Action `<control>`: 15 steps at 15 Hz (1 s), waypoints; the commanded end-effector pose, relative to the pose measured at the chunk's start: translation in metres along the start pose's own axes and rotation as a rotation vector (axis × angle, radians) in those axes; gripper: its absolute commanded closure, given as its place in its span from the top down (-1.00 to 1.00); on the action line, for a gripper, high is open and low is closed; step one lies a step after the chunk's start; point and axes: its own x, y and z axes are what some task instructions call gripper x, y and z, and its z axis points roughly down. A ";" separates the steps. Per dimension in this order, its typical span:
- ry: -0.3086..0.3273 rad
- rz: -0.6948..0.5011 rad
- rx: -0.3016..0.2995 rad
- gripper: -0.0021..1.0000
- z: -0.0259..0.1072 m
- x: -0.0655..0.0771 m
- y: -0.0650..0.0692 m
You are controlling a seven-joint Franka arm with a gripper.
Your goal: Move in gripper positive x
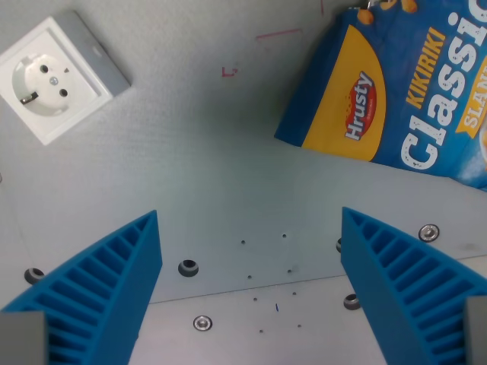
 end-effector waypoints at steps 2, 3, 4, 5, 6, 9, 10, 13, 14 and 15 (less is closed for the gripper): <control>0.005 0.000 0.001 1.00 -0.002 0.010 0.000; 0.005 0.000 0.001 1.00 -0.002 0.015 0.000; 0.005 0.000 0.001 1.00 -0.002 0.020 0.000; 0.005 0.000 0.001 1.00 -0.002 0.025 0.000; 0.005 0.000 0.001 1.00 -0.002 0.030 0.000; 0.005 0.000 0.001 1.00 -0.002 0.045 0.000; 0.005 0.000 0.001 1.00 -0.002 0.050 0.000; 0.005 0.000 0.001 1.00 -0.002 0.065 0.000; 0.005 0.000 0.001 1.00 -0.002 0.070 0.000; 0.005 0.000 0.001 1.00 -0.003 0.075 0.000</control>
